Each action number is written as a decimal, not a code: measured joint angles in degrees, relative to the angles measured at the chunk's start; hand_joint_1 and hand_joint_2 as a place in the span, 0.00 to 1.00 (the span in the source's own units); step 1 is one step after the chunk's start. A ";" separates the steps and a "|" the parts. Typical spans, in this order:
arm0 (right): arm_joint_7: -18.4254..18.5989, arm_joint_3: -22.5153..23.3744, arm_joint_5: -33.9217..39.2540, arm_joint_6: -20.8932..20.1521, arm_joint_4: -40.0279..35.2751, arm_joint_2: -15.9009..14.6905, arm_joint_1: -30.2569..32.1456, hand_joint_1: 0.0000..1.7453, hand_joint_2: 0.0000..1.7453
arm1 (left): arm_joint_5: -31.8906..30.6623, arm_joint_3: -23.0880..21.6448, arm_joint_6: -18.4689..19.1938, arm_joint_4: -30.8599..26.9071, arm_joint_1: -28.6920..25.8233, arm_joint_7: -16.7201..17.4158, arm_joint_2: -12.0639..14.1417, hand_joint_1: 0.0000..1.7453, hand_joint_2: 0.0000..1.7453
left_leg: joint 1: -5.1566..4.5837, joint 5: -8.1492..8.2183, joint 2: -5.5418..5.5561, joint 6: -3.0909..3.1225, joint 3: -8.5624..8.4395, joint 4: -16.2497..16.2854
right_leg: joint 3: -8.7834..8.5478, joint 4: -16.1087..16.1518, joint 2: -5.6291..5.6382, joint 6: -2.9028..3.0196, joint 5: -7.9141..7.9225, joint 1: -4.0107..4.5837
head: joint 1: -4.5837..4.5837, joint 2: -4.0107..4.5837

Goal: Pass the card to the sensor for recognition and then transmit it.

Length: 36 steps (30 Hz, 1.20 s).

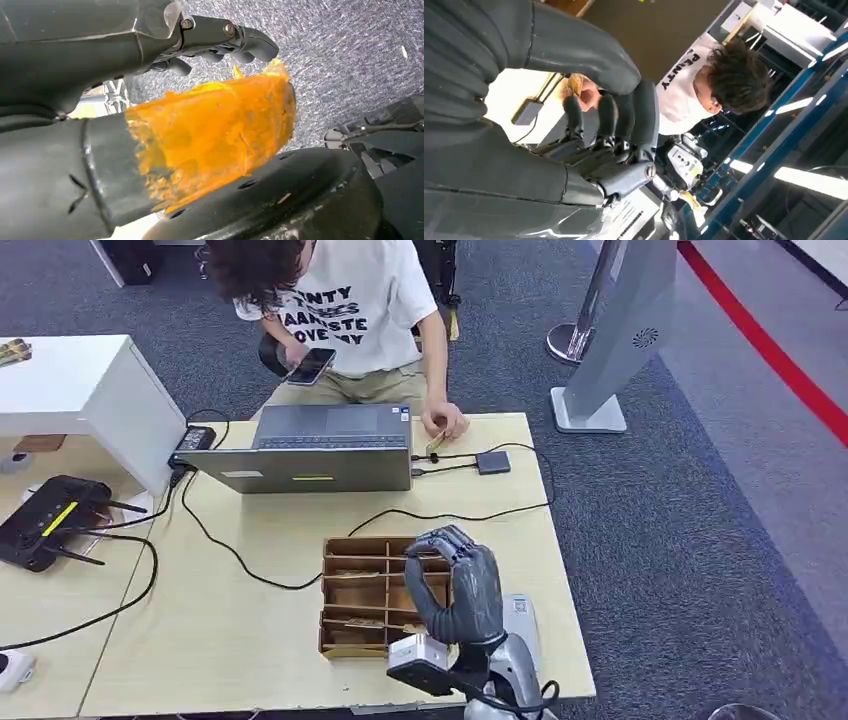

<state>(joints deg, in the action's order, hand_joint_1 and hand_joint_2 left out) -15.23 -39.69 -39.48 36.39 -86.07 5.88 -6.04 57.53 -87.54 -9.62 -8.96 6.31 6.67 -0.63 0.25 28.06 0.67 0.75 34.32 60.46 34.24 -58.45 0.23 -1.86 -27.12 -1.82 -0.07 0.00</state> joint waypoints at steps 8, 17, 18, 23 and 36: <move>3.91 -1.75 -10.47 0.26 0.98 -0.44 0.13 0.40 1.00 | 0.20 0.00 0.17 0.00 -0.06 -0.13 0.02 0.00 0.00 | 0.00 0.01 0.00 -0.01 0.00 0.00 | 0.02 0.00 0.00 0.00 -0.01 0.01 | 0.00 0.00; 6.51 -2.93 -15.40 0.33 2.51 -0.94 -0.62 0.11 1.00 | 0.44 0.00 0.35 0.00 -0.06 -0.20 0.00 0.00 0.00 | 0.01 0.00 -0.01 0.00 0.00 0.00 | 0.00 0.00 0.00 0.00 0.00 0.00 | 0.00 0.00; 6.84 -3.04 -15.89 0.33 2.80 -1.01 -0.88 0.12 1.00 | 0.44 0.00 0.37 0.00 -0.06 -0.22 0.02 0.00 0.00 | 0.01 0.00 -0.01 0.00 0.00 0.00 | 0.00 0.00 0.00 0.00 0.00 0.00 | 0.00 0.00; 7.78 -3.56 -17.09 0.37 3.89 -1.24 -1.49 0.13 1.00 | 0.72 0.00 0.35 0.00 -0.06 -0.31 0.02 0.00 0.00 | 0.01 0.00 0.00 0.00 0.00 0.00 | 0.01 0.00 0.00 0.01 0.00 0.01 | 0.00 0.00; 4.81 -4.15 -7.71 -0.11 3.67 -1.42 -1.53 0.01 1.00 | 1.42 0.00 0.33 0.00 -0.07 -0.59 0.02 0.00 0.00 | 0.01 0.00 -0.01 0.00 0.00 0.00 | 0.01 0.00 0.00 0.01 0.00 0.01 | 0.00 0.00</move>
<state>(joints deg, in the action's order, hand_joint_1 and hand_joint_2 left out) -10.43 -43.85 -47.19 36.28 -82.40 4.46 -7.58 58.95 -87.54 -9.29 -8.96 6.24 6.08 -0.61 0.26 28.06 0.66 0.75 34.32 60.46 34.25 -58.45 0.23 -1.86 -27.12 -1.82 -0.07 0.00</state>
